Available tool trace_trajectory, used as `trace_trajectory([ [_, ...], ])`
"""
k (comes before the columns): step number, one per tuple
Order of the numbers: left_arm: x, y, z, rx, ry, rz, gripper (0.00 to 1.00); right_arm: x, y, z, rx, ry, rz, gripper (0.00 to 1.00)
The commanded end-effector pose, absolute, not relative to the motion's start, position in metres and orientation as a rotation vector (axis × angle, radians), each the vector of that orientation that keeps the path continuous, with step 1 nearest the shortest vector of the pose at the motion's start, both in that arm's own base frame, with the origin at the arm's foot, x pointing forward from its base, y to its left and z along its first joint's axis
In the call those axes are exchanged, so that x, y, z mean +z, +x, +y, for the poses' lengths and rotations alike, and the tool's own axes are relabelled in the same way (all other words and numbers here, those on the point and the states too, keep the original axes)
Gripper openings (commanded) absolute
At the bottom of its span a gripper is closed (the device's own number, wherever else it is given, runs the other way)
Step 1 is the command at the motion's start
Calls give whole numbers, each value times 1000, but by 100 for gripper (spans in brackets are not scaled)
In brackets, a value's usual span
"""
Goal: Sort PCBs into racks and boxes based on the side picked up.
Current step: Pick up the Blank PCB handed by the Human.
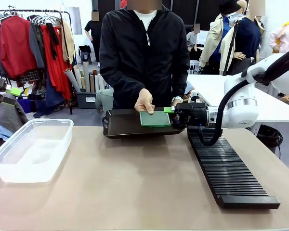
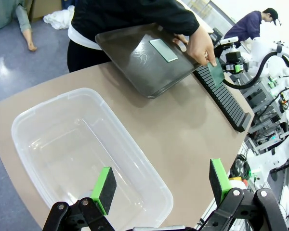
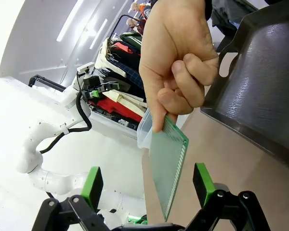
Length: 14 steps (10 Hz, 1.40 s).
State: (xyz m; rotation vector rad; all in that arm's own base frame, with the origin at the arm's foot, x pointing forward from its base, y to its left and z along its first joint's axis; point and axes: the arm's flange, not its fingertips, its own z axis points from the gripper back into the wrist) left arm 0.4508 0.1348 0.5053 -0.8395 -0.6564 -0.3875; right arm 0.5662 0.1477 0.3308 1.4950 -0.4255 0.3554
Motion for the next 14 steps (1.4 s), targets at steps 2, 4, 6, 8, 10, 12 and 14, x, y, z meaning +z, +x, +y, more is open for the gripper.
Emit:
trace_trajectory([
  [2,505,450,135,-393,-838,-654,100,331,566,148,356,1495,-425,100],
  [4,505,450,135,-393,-838,-654,100,331,566,148,356,1495,-425,100],
  [6,505,450,135,-393,-838,-654,100,331,566,148,356,1495,-425,100],
  [8,505,450,135,-393,-838,-654,100,332,577,148,397,1511,-389,100],
  [10,505,450,135,-393,-838,-654,100,330,592,150,447,1556,-349,100],
  [12,505,450,135,-393,-838,-654,100,329,603,155,499,1555,-297,100],
  [14,505,450,135,-393,-838,-654,100,328,611,156,509,1547,-280,97],
])
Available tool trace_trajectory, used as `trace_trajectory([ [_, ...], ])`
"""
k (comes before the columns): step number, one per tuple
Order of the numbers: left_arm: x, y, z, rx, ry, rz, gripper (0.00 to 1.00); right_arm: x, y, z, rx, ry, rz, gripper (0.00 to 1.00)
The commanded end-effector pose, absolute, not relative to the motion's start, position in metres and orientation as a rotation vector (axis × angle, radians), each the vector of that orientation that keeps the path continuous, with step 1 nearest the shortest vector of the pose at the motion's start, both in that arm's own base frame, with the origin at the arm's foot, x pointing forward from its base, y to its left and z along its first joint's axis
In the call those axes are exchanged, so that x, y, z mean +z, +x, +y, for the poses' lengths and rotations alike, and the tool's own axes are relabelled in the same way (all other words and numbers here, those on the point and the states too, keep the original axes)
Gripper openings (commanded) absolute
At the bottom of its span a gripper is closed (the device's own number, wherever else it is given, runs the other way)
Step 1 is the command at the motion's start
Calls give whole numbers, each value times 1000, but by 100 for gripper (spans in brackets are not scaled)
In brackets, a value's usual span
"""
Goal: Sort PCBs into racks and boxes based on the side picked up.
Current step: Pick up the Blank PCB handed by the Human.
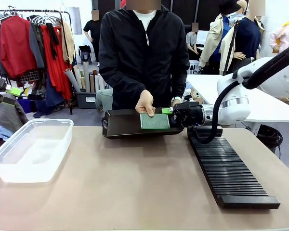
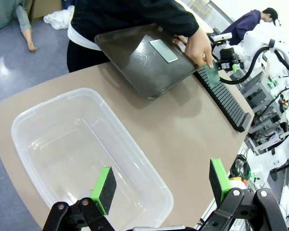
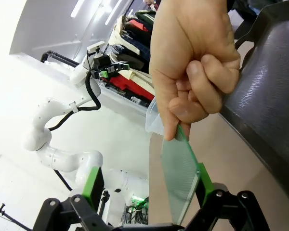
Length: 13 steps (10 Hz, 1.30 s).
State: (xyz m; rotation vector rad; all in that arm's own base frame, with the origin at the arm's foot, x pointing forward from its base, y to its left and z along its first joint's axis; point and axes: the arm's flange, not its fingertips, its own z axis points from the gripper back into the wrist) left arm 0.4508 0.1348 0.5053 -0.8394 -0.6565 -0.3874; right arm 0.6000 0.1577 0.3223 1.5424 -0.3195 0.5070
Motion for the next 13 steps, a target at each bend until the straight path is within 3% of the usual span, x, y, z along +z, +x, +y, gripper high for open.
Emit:
trace_trajectory([
  [1,505,450,135,-393,-838,-654,100,327,612,158,505,1541,-290,92],
  [2,505,450,135,-393,-838,-654,100,327,612,156,496,1550,-306,81],
  [7,505,450,135,-393,-838,-654,100,322,608,148,457,1547,-344,7],
  [8,505,450,135,-393,-838,-654,100,320,607,147,454,1551,-345,0],
  [13,505,450,135,-393,-838,-654,100,320,610,151,456,1552,-316,0],
])
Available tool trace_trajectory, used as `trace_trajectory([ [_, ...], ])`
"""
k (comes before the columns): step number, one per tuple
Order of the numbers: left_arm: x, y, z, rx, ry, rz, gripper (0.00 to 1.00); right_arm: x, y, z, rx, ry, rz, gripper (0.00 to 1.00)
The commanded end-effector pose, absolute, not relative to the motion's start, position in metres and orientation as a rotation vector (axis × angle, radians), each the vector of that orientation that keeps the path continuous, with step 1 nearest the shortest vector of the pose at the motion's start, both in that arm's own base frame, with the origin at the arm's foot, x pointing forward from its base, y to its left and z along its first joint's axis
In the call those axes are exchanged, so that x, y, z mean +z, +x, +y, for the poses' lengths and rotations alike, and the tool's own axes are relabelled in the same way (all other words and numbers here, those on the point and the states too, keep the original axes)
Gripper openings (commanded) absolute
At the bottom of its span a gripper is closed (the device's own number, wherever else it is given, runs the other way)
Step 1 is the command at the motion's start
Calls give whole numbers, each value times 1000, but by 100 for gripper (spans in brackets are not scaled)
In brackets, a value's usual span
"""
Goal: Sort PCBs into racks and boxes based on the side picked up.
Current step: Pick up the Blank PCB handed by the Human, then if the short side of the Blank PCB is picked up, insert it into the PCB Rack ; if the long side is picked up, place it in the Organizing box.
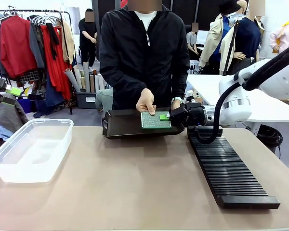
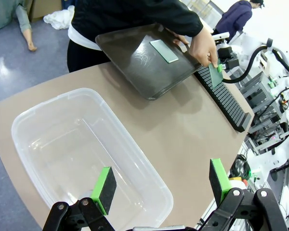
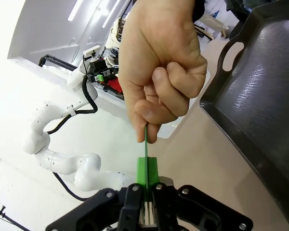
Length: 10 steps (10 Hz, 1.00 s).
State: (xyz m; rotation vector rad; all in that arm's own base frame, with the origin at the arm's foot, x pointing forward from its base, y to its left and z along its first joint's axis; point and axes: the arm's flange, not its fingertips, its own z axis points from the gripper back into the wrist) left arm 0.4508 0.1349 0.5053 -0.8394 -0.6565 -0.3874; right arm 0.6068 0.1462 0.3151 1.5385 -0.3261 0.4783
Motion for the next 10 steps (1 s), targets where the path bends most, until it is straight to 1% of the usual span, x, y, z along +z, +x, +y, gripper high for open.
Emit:
trace_trajectory([
  [1,505,450,135,-393,-838,-654,100,322,610,154,458,1529,-310,0],
  [2,505,450,135,-393,-838,-654,100,315,607,146,478,1538,-326,0],
  [10,505,450,135,-393,-838,-654,100,315,607,146,478,1538,-326,0],
])
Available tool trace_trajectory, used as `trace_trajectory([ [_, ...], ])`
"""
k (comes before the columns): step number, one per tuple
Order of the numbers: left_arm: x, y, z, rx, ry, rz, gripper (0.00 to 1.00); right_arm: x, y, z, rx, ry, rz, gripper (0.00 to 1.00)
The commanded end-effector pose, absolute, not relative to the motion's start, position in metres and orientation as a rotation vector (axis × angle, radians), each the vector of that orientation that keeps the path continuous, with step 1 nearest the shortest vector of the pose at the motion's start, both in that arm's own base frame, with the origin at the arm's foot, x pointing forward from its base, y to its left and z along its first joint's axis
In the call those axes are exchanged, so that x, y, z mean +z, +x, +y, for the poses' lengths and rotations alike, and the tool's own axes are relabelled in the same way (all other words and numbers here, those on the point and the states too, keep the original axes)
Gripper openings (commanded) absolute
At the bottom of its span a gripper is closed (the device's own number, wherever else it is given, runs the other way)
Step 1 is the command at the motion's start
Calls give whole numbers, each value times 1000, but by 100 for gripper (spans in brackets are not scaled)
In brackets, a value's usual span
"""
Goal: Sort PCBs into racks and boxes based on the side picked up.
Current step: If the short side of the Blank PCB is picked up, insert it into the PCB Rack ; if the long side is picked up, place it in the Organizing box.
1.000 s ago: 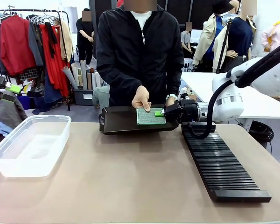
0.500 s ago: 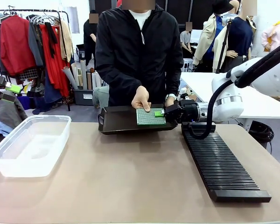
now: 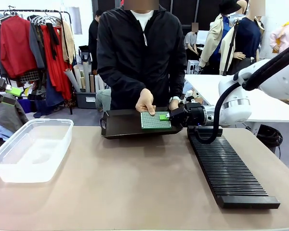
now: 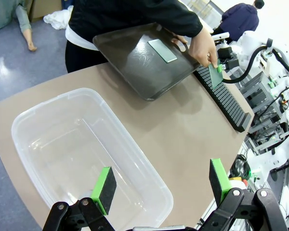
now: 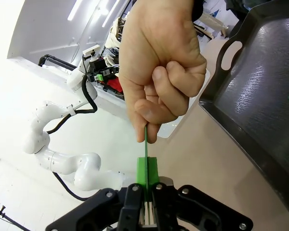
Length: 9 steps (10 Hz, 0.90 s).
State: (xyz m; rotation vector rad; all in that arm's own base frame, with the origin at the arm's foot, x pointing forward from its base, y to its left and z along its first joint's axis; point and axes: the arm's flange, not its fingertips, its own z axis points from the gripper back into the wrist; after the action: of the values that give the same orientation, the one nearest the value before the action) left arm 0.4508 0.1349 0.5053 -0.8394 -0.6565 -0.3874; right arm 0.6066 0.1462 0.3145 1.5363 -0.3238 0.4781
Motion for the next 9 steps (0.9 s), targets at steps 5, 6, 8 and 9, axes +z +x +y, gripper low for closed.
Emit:
trace_trajectory([
  [5,505,450,135,-393,-838,-654,100,315,607,146,478,1538,-326,0],
  [6,505,450,135,-393,-838,-654,100,315,607,146,478,1538,-326,0],
  [8,505,450,135,-393,-838,-654,100,315,607,146,478,1538,-326,0],
  [9,505,450,135,-393,-838,-654,100,315,607,146,478,1538,-326,0],
])
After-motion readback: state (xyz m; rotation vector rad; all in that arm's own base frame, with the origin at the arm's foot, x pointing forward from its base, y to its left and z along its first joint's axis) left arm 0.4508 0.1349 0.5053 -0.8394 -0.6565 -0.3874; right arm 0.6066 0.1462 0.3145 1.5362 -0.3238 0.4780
